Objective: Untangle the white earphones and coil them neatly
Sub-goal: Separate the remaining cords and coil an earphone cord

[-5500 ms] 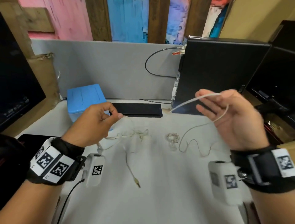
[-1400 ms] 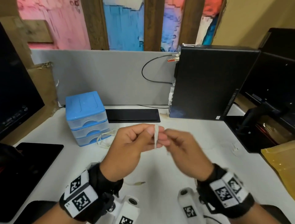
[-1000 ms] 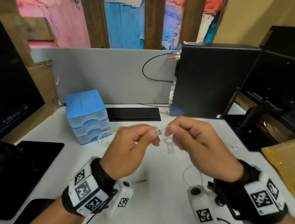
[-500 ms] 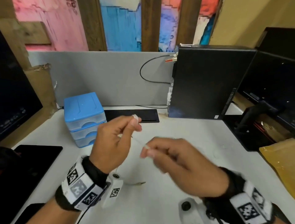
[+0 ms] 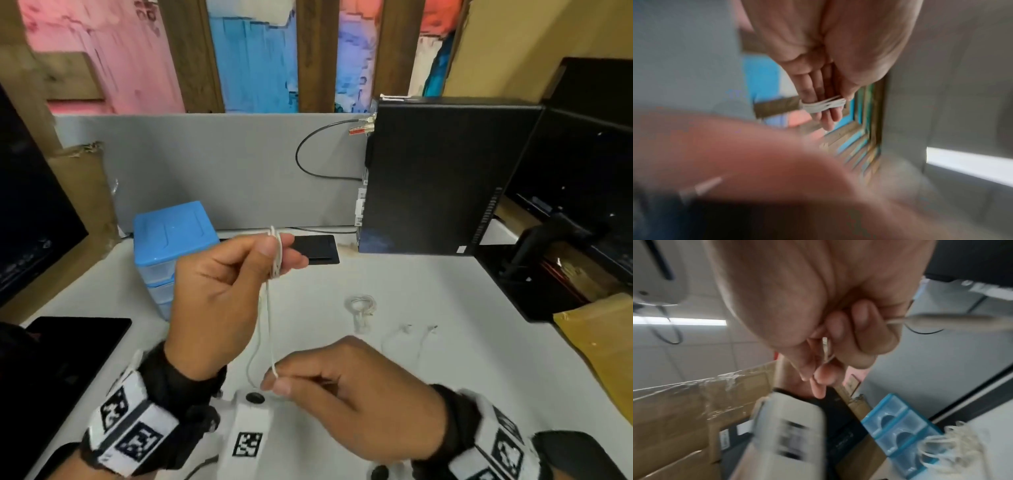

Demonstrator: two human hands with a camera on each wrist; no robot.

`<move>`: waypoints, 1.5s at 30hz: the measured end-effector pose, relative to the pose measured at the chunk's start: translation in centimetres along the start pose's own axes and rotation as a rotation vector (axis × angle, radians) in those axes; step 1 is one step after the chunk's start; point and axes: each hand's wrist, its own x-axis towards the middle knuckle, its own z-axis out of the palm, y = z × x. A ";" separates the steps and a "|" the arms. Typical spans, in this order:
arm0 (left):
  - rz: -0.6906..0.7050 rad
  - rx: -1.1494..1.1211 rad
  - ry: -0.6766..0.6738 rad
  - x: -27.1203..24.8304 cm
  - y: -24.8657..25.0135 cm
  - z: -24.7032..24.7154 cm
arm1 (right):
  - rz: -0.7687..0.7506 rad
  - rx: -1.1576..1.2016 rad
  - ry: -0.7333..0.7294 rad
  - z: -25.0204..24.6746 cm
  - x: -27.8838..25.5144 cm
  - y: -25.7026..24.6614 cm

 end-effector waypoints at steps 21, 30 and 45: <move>0.098 0.236 0.059 0.0 -1.7 -0.2 | -0.043 -0.004 0.117 -1.1 -0.1 -0.6; -0.122 -0.184 -0.308 -2.5 1.0 3.0 | -0.122 0.114 0.610 -6.7 -0.5 0.8; -0.175 -0.110 0.052 -0.7 0.7 1.8 | -0.013 -0.065 0.100 -1.4 -0.3 -1.2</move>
